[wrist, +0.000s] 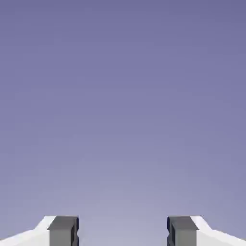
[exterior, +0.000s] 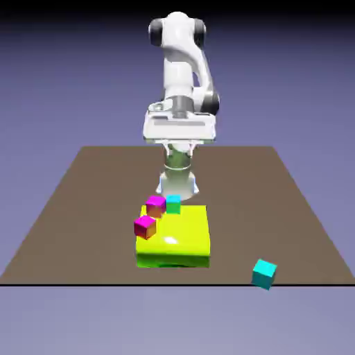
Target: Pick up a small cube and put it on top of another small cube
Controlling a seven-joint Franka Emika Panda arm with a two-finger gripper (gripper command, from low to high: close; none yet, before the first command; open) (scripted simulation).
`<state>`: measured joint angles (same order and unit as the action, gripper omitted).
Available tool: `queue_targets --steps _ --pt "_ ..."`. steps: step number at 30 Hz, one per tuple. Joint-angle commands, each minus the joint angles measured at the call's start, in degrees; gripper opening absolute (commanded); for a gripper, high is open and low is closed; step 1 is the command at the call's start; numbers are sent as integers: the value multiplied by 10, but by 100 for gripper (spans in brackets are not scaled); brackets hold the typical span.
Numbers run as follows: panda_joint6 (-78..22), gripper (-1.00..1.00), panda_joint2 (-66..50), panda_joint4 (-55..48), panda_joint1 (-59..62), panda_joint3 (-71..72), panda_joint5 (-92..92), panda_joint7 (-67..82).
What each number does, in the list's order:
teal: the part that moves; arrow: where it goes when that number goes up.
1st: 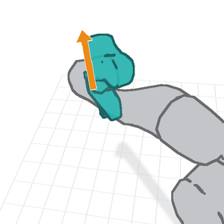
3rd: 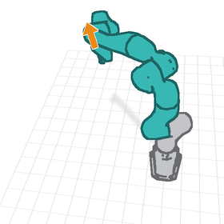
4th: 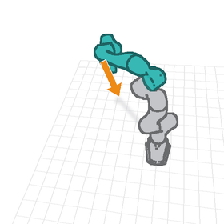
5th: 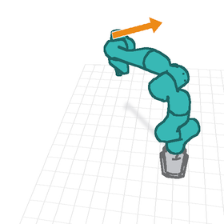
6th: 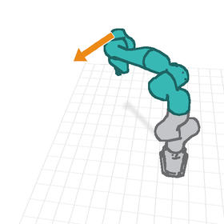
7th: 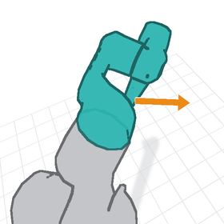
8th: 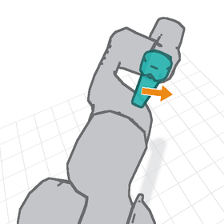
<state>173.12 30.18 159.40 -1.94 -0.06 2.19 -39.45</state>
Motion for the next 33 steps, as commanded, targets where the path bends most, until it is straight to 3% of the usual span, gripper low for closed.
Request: queue_targets --steps 1,27,33 --pt "-7 0 -21 -13 -10 -1 18 25" --pt "-199 0 -556 -359 -280 -14 489 673" --pt "-161 0 -648 -411 -289 -41 540 643"
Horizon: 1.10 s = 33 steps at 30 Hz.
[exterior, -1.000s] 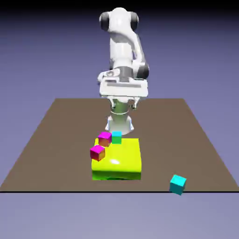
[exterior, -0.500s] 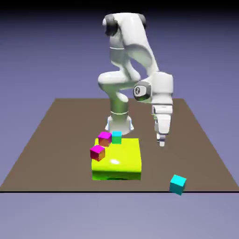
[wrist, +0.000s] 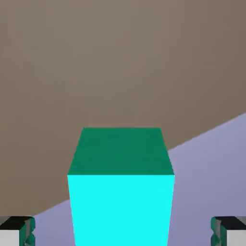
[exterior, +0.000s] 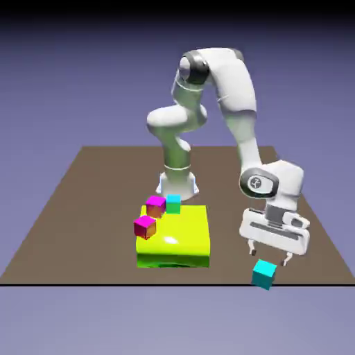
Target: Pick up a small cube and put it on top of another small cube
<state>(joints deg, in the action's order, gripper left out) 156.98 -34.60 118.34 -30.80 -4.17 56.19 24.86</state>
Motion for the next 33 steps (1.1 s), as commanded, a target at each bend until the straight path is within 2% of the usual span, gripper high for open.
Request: queue_targets --steps 1,2,8,33 --pt "10 0 -20 -11 -1 -7 10 -10" --pt "10 -100 -20 -11 -1 -7 10 -10" --pt "-42 -100 84 45 4 27 -43 40" --pt "-390 -100 96 32 -204 -481 -564 -583"
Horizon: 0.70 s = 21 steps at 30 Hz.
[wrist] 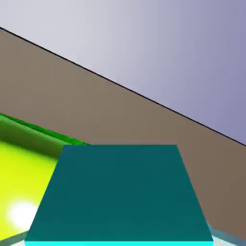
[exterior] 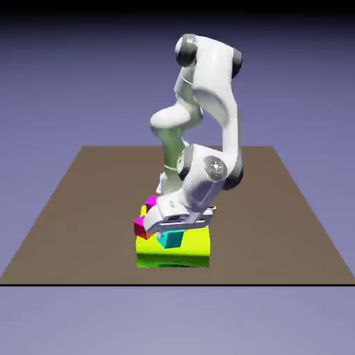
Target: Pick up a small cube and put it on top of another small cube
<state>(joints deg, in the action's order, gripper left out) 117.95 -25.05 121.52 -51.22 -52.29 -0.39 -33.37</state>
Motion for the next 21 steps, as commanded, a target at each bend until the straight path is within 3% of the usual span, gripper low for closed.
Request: queue_targets --steps 1,11,21 --pt "-14 -100 0 0 -9 -21 -19 -26" --pt "-155 -100 -5 3 -94 -228 -232 -273" --pt "-268 -100 -198 164 -199 -436 -448 -374"
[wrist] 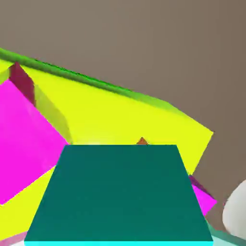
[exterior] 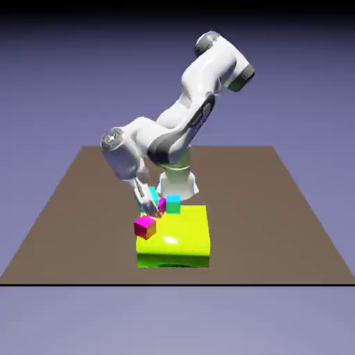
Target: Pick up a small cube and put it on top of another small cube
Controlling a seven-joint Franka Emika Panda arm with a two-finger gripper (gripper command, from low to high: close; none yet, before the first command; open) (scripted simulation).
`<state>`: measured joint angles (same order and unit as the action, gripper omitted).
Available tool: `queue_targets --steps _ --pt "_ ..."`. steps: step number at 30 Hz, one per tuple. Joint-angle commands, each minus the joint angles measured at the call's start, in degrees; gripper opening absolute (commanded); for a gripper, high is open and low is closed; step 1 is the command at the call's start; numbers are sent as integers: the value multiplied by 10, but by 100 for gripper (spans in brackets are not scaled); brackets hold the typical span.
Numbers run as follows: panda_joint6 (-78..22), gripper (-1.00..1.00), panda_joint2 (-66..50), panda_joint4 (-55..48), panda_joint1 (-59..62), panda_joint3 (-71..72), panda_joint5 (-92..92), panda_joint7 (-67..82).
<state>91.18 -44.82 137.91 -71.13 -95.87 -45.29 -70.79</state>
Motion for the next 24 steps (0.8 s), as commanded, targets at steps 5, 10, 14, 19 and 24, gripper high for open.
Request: queue_targets --steps 5,10,14,19,24 --pt "-57 -100 -98 82 -53 -104 -107 -50" --pt "-112 -100 -197 165 -105 -207 -214 -97" --pt "-127 -100 -243 203 -122 -238 -247 -99" --pt "-77 -100 -240 235 -142 -134 -347 -96" --pt "-89 100 -241 227 -137 -160 -322 -97"
